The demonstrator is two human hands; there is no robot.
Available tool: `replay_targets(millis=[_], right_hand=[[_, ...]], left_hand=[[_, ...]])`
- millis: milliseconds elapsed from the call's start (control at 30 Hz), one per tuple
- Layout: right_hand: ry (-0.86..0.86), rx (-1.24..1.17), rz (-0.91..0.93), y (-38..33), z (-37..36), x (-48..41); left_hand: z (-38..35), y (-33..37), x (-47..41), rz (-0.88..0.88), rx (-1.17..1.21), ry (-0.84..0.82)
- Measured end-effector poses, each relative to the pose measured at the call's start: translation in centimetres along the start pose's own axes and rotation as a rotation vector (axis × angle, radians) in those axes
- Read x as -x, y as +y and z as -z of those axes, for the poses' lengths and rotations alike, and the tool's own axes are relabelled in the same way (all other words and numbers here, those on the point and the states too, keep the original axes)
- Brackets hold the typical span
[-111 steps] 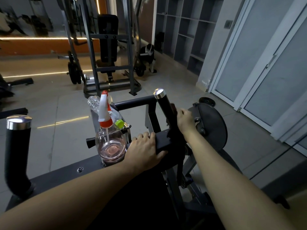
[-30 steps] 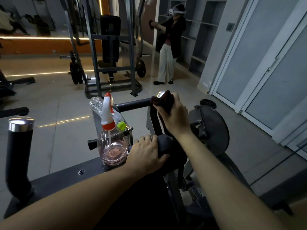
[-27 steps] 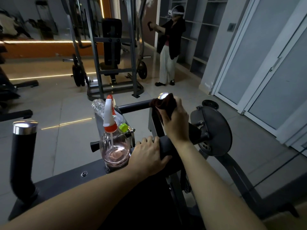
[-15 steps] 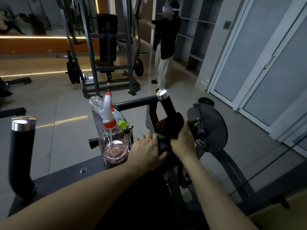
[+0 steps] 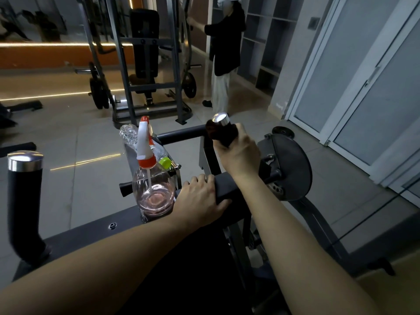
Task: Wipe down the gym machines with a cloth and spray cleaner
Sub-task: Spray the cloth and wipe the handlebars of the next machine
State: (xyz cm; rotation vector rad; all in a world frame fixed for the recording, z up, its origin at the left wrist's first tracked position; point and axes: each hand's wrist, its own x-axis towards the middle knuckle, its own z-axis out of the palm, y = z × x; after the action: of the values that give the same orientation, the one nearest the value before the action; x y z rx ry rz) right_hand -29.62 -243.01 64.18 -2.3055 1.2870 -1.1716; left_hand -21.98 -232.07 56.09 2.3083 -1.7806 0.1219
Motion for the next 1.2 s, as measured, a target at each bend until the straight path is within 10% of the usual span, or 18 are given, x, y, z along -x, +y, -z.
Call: replay_targets(millis=[467, 700, 867, 1200], right_hand=[[-0.357, 0.371, -0.185, 4.8, 2.1, 6.9], [-0.169, -0.369, -0.360, 1.1, 5.0, -0.3], [-0.592, -0.879, -0.338, 1.6, 4.3, -1.1], [-0.176, -0.630, -0.336, 3.8, -0.2, -1.0]], left_hand=[[0.2, -0.2, 0.1, -0.030, 0.007, -0.029], [0.1, 0.0, 0.1, -0.018, 0.008, -0.018], [-0.1, -0.2, 0.1, -0.020, 0.012, -0.005], [0.1, -0.1, 0.1, -0.019, -0.013, -0.018]])
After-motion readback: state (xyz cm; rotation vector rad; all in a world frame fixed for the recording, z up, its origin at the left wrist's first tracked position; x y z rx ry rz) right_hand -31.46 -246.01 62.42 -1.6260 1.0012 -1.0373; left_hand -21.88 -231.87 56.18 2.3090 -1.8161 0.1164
